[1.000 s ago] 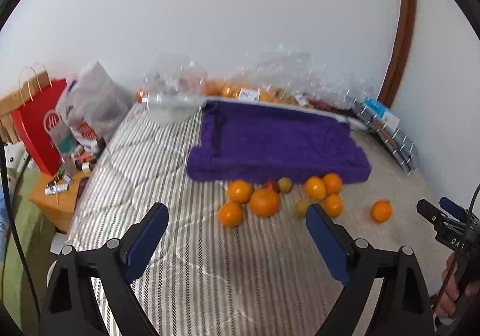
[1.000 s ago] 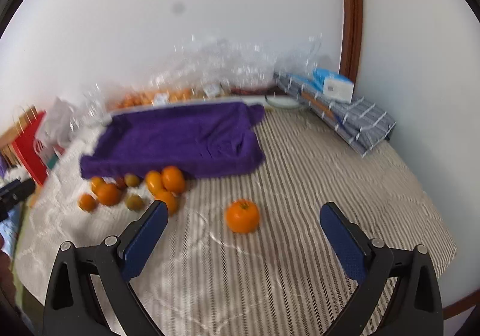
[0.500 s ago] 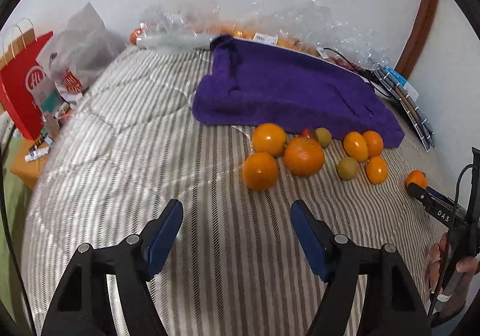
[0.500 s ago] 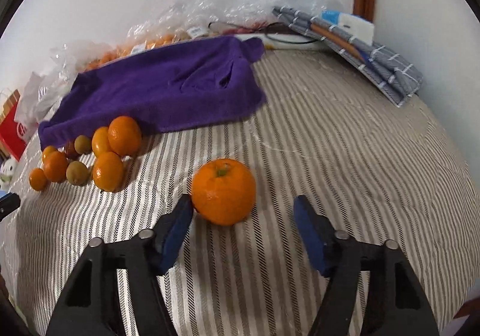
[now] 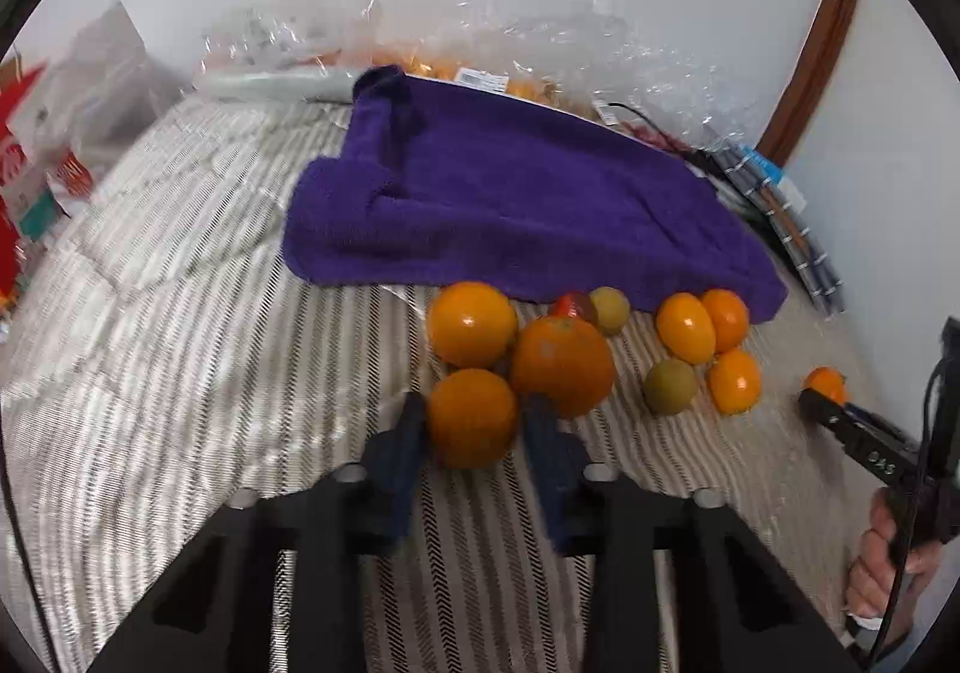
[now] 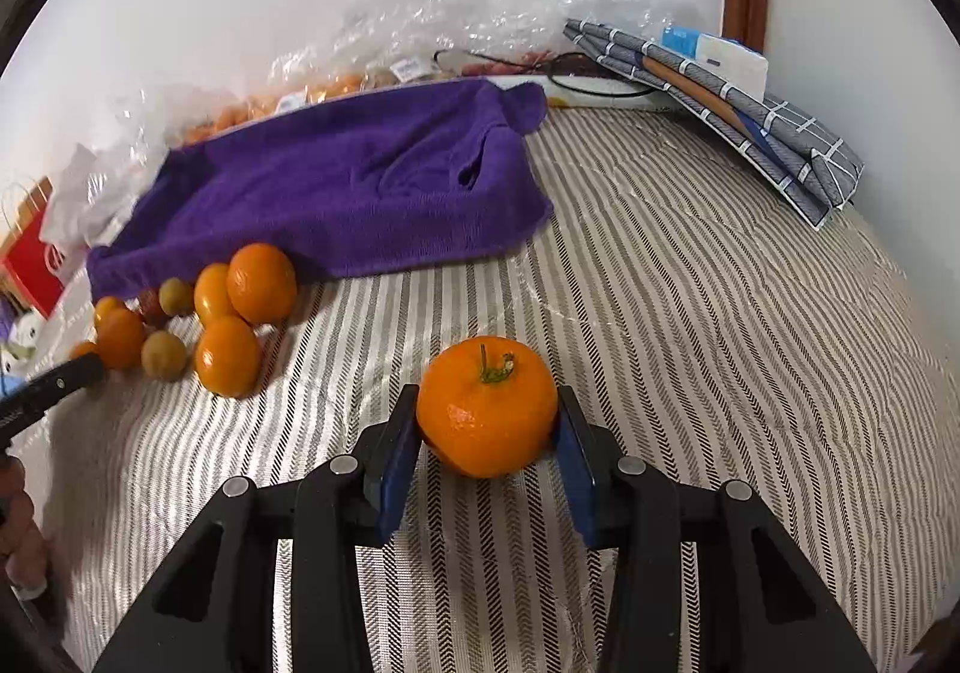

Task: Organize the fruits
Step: 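Grasp the large orange with the right gripper while the left gripper grasps an orange from the group, then carry both held oranges over the purple towel with both grippers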

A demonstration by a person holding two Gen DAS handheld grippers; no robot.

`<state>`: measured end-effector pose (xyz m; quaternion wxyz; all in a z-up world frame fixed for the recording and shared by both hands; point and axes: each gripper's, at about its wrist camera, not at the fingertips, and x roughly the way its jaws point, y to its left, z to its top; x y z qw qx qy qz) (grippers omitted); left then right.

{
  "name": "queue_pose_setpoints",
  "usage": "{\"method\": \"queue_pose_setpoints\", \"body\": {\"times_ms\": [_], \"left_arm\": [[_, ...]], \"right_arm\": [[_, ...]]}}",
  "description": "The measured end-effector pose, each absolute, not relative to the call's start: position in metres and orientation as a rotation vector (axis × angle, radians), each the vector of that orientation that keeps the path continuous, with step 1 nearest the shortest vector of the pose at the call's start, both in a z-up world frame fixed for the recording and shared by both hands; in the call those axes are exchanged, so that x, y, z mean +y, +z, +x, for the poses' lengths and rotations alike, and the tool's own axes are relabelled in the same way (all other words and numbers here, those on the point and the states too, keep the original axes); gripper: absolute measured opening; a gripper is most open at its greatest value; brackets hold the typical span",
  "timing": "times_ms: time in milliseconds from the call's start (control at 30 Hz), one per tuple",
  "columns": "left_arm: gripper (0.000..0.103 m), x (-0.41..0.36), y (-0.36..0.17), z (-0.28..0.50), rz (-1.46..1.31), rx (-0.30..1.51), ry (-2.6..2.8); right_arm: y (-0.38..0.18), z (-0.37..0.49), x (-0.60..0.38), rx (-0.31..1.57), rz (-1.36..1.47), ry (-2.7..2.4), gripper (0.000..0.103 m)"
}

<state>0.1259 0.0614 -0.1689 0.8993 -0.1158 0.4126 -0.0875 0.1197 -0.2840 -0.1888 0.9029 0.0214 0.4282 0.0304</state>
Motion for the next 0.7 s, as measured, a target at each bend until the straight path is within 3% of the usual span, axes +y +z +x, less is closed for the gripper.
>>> {"method": "queue_pose_setpoints", "body": {"times_ms": [200, 700], "left_arm": [[0.03, 0.085, -0.168, 0.116, -0.387, 0.792, -0.257], [0.03, 0.105, -0.161, 0.097, -0.443, 0.715, -0.152]], "right_arm": [[-0.185, 0.115, -0.288, 0.853, 0.079, 0.097, 0.043], [-0.178, 0.109, -0.284, 0.814, 0.062, 0.142, 0.043]]}}
